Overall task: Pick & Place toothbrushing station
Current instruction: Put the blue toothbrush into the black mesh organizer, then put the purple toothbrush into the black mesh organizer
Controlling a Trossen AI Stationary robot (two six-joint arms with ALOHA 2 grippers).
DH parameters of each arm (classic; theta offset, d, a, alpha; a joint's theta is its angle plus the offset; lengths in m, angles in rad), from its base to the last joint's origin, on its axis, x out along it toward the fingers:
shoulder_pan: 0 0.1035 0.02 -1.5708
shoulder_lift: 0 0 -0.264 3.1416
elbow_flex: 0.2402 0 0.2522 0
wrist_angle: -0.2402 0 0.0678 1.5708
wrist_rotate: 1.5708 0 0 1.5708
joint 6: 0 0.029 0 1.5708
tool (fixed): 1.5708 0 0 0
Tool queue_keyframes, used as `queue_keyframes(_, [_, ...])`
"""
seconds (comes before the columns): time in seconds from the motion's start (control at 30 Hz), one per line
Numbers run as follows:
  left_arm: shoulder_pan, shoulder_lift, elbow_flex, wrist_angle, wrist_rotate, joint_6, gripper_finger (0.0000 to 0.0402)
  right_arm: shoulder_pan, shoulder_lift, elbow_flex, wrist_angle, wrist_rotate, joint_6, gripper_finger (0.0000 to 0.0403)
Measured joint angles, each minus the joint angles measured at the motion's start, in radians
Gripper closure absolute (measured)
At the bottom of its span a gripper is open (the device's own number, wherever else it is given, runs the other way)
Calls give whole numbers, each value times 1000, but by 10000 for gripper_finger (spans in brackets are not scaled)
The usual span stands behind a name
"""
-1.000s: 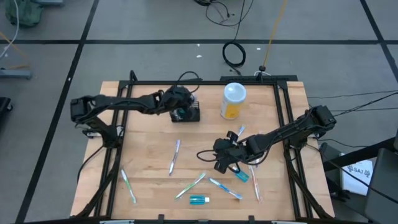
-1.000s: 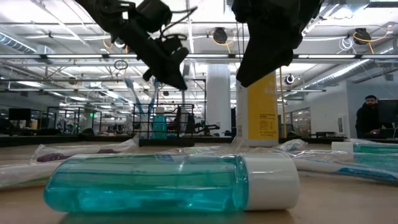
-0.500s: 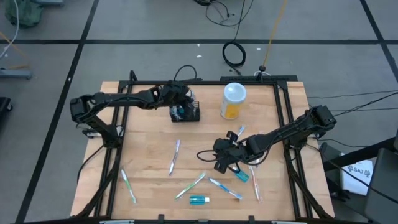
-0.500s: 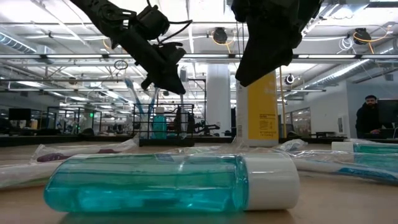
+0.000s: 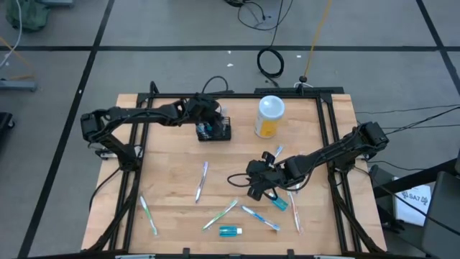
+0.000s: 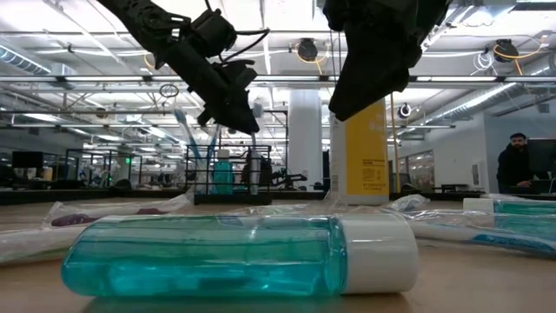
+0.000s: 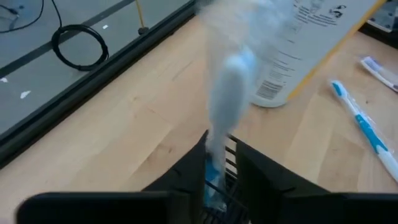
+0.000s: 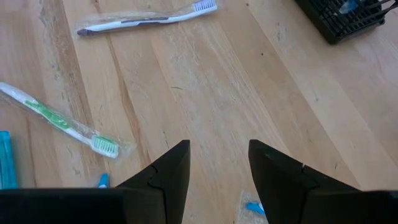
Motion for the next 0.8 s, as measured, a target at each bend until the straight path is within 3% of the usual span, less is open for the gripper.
queue_keyframes(0.33, [-2,-54,26,-4,-1,3,227,0,0,0,0,0,0,248])
queue_keyframes(0.57, [-74,-178,31,-34,0,55,228,0,0,1,0,0,0,248])
queue_keyframes(0.8, [-239,-292,31,-225,-1,77,235,0,0,-31,49,-1,0,248])
